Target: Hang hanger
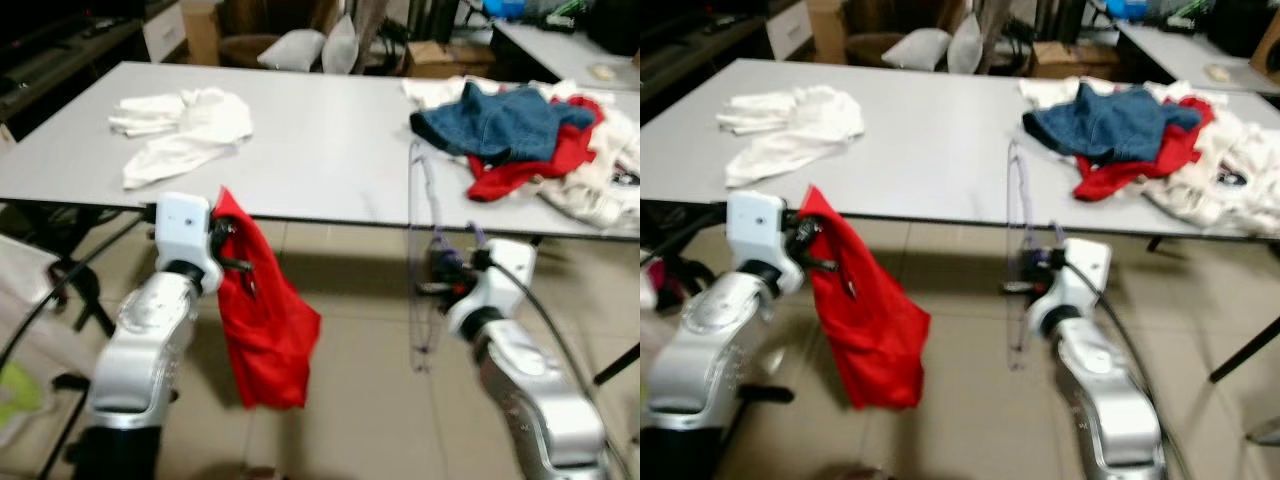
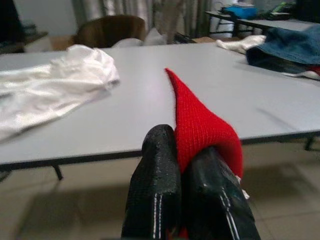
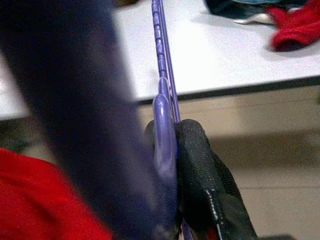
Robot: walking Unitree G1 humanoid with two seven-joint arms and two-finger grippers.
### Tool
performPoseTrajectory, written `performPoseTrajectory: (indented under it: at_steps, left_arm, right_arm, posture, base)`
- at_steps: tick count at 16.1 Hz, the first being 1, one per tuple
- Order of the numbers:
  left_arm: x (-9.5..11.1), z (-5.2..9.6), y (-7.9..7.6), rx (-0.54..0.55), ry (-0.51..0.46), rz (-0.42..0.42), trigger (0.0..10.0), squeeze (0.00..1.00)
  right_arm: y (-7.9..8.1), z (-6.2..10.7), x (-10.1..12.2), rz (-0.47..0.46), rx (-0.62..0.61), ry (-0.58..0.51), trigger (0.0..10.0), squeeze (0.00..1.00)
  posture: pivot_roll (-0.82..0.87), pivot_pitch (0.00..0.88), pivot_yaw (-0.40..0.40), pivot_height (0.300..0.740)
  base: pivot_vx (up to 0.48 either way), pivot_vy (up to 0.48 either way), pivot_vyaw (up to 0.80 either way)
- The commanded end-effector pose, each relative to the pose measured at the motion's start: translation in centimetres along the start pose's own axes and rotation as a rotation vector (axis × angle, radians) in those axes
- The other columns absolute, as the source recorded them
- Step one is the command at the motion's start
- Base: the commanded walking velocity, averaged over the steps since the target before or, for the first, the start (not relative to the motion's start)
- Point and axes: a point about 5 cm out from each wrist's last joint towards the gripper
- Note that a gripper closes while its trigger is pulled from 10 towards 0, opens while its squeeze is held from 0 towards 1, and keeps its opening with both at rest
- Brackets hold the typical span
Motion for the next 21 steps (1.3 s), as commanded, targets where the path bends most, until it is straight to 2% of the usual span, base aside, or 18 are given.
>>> performPoseTrajectory:
  at_steps: [1,2,4,6,7,9,11,12,14,15,17,20,21]
  left_arm:
    - [0.5,0.0,0.4,0.010,-0.025,-0.012,10.0,0.00]
    - [0.6,-0.1,0.1,0.000,-0.026,-0.004,10.0,0.00]
    - [0.9,-0.5,-0.5,-0.017,-0.040,-0.019,10.0,0.00]
    - [1.2,-0.3,-0.2,0.000,-0.050,-0.016,10.0,0.00]
    - [1.1,-0.1,0.4,0.022,-0.045,-0.022,10.0,0.00]
    - [0.8,0.0,0.6,0.031,-0.035,-0.026,10.0,0.00]
    - [0.9,0.0,0.4,0.028,-0.030,-0.010,10.0,0.00]
    - [1.1,-0.1,0.0,0.017,-0.017,0.027,10.0,0.00]
    - [0.9,-0.2,-0.5,0.000,-0.028,0.046,10.0,0.00]
    - [1.1,-0.2,-0.7,-0.017,-0.060,0.014,10.0,0.00]
    - [0.9,-0.3,-0.9,-0.017,-0.060,0.009,10.0,0.00]
    - [1.2,-0.6,-0.9,-0.016,-0.089,0.011,10.0,0.00]
    - [1.4,-0.8,-0.9,-0.014,-0.099,0.037,10.0,0.00]
  right_arm:
    - [0.0,0.0,-0.2,0.049,0.001,0.010,10.0,0.00]
    - [0.0,0.2,0.0,0.036,0.004,0.004,10.0,0.00]
    - [-0.4,0.1,0.5,-0.069,0.016,-0.025,10.0,0.00]
    - [-0.2,-0.5,0.9,-0.120,0.005,-0.044,10.0,0.00]
    - [0.4,-0.9,1.1,-0.139,0.024,-0.047,10.0,0.00]
    - [0.6,-1.2,0.9,-0.116,0.036,-0.030,10.0,0.00]
    - [0.3,-1.3,1.0,-0.138,0.028,-0.038,10.0,0.00]
    - [0.3,-1.2,1.1,-0.162,0.036,-0.042,10.0,0.00]
    - [0.0,-0.8,0.6,-0.105,0.032,-0.034,10.0,0.00]
    - [0.1,-0.6,0.6,-0.119,0.032,-0.043,10.0,0.00]
    - [0.1,-0.2,1.0,-0.122,0.034,-0.059,10.0,0.00]
    - [-0.1,0.0,1.3,-0.033,0.055,-0.057,10.0,0.00]
    - [-0.4,-0.1,1.5,-0.024,0.046,-0.066,10.0,0.00]
  posture:
    - [0.09,0.006,0.019,0.740]
    - [0.08,0.000,0.030,0.740]
    - [0.10,0.000,0.015,0.740]
    - [0.11,0.000,-0.004,0.740]
    - [0.13,0.000,-0.017,0.740]
    - [0.13,0.000,-0.020,0.740]
    - [0.13,0.000,-0.010,0.740]
    - [0.12,0.000,-0.003,0.740]
    - [0.10,0.000,0.015,0.740]
    - [0.09,0.000,0.022,0.740]
    - [0.07,0.000,0.025,0.740]
    - [0.06,0.000,0.021,0.740]
    - [0.06,0.000,0.017,0.740]
  base:
    - [0.000,0.382,0.00]
    - [0.000,0.379,0.00]
    - [0.000,0.382,0.00]
    - [0.000,0.381,0.00]
    - [0.000,0.382,0.00]
    - [0.000,0.381,0.00]
    - [0.000,0.189,0.00]
    - [0.000,0.000,0.00]
    - [0.000,0.000,0.00]
    - [0.000,0.000,0.00]
    - [0.000,0.000,0.00]
    - [0.000,0.000,0.00]
    - [0.326,0.000,0.80]
Point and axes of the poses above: a point about 5 cm out from each wrist's last joint towards the gripper, its own z axis pointing back from the gripper into the wrist, its own x axis along the axis of the wrist's last joint, y = z × x, and after that the axes turned 15 degrees about -z, right-handed
